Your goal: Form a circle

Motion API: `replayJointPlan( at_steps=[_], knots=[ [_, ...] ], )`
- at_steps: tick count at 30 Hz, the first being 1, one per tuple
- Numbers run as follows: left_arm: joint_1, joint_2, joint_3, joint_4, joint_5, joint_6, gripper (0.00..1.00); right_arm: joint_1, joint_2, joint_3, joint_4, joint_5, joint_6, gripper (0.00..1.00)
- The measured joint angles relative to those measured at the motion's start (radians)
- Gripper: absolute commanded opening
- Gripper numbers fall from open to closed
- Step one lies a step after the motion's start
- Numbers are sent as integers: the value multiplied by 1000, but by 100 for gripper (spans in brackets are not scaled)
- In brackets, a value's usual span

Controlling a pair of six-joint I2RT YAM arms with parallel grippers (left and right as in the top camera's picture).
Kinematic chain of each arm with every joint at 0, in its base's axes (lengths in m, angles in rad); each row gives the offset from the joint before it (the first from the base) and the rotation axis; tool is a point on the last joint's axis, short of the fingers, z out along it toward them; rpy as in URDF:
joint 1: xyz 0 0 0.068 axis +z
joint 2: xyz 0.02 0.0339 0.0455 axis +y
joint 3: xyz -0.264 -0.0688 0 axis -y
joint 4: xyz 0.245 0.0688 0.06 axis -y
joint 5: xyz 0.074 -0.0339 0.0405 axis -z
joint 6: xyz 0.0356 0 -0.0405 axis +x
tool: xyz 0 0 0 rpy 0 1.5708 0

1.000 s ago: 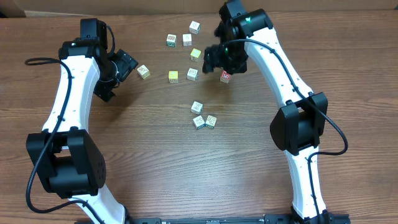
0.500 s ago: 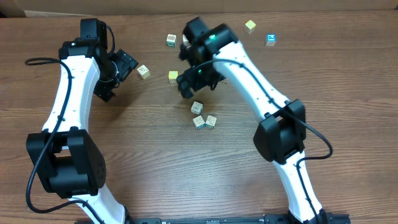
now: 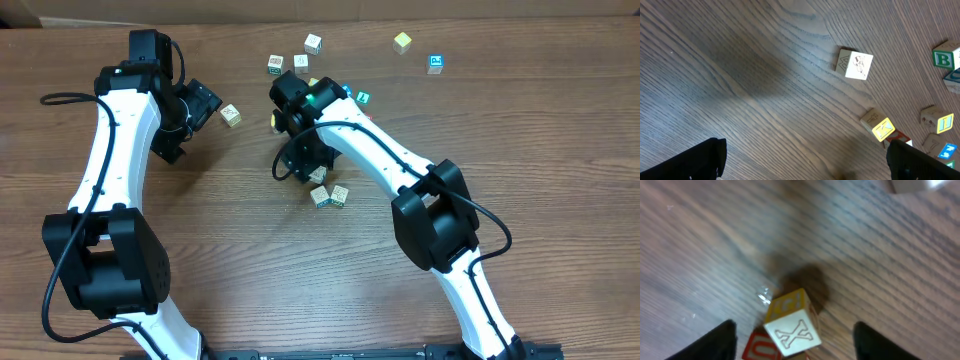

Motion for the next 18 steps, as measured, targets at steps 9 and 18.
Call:
replayJointPlan(
  at_steps=[9,18],
  knots=[
    [0,0,0,0,0,0,100,-4,0,-64,48,9,-2,45],
    [0,0,0,0,0,0,100,-4,0,-64,46,10,11,37]
  ],
)
